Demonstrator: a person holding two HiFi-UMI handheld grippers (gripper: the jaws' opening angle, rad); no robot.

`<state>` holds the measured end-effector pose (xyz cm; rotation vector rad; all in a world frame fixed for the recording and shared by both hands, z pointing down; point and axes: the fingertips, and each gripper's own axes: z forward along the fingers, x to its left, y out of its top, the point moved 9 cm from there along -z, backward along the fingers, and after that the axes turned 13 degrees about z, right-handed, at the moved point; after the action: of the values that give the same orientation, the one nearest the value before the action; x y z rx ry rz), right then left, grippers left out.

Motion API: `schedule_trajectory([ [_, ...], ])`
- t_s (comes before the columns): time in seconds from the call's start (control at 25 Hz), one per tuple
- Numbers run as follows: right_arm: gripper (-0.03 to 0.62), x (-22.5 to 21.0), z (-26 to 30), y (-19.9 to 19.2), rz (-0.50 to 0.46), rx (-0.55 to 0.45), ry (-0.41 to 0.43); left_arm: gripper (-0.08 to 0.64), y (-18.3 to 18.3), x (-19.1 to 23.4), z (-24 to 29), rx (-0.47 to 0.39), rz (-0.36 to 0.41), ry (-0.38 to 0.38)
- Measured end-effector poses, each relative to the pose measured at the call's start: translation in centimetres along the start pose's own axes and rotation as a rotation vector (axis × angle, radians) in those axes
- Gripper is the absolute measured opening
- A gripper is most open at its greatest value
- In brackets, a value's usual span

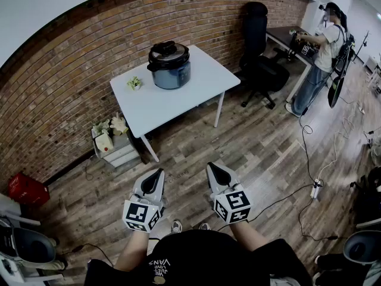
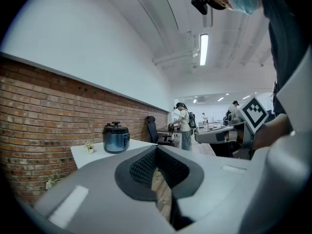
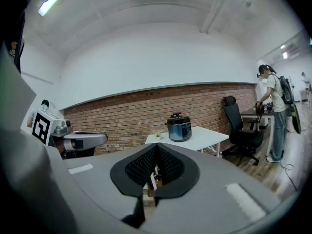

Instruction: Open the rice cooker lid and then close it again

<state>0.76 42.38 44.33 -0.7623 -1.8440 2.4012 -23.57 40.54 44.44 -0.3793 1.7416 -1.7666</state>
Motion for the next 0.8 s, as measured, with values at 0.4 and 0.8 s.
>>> schedule_trajectory([
  [0.4,0.005,-2.8,-0.3,0.8,0.001,-0.016,0.112,0.002,0.7,-3.1,1.9,-0.048,0.002,0.038],
  [0.8,0.242,-6.2,3.2,1.6,0.092,-0.043,0.091,0.219,-0.4,-1.5,5.6,-0.038,-0.033,0.031],
])
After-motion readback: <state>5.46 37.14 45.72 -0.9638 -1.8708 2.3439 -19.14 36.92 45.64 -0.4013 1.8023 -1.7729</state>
